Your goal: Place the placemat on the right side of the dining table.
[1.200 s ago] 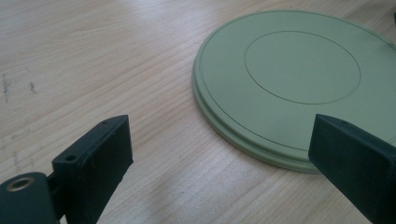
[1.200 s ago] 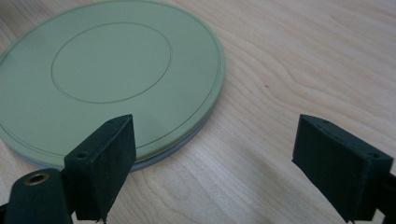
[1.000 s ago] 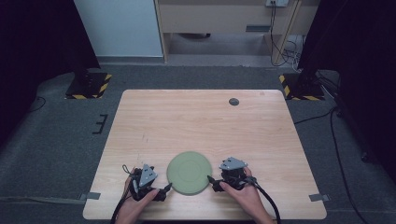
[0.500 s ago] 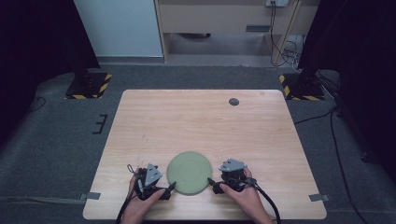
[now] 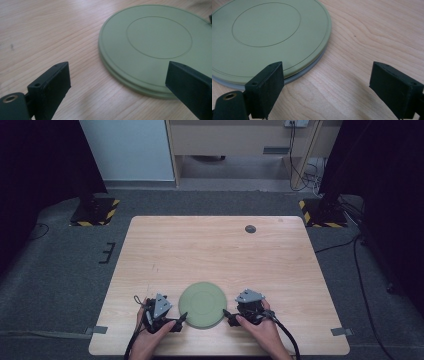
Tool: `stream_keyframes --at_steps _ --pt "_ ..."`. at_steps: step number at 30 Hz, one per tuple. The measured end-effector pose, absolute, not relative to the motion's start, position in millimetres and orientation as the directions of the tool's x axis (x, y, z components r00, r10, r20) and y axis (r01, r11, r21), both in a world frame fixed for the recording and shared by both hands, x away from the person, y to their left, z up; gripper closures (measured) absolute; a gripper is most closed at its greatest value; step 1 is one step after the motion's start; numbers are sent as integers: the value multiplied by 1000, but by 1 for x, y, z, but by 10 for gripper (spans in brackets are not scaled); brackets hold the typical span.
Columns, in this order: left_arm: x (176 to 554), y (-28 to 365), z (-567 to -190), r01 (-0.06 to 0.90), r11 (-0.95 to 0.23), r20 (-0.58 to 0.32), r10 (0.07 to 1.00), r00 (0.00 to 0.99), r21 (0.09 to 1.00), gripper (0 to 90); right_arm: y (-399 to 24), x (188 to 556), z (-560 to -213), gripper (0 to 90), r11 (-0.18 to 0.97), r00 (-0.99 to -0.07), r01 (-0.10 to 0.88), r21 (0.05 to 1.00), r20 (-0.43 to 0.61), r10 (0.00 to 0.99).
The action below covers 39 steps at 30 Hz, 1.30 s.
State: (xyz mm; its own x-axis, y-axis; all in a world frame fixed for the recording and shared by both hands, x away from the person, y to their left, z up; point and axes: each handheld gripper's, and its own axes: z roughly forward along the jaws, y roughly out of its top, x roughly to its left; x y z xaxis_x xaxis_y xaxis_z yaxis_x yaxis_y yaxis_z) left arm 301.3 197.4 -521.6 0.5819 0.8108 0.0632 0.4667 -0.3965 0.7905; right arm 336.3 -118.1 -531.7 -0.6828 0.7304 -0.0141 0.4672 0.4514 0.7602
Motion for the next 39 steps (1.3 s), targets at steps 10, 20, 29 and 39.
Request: stream_keyframes --at_steps 10,20,29,39 --pt "306 196 -526 485 -419 80 813 577 767 44 -118 337 -532 108 452 -680 471 758 -15 733" --pt "314 191 -526 501 -409 84 831 550 763 22 -120 342 -533 92 438 -654 485 757 -19 757" --pt "312 188 -527 495 -421 99 828 551 760 41 -119 338 -532 113 442 -661 492 750 -9 751" --pt "320 186 -527 501 -414 95 833 545 760 48 -119 346 -532 118 429 -637 499 753 -17 771"
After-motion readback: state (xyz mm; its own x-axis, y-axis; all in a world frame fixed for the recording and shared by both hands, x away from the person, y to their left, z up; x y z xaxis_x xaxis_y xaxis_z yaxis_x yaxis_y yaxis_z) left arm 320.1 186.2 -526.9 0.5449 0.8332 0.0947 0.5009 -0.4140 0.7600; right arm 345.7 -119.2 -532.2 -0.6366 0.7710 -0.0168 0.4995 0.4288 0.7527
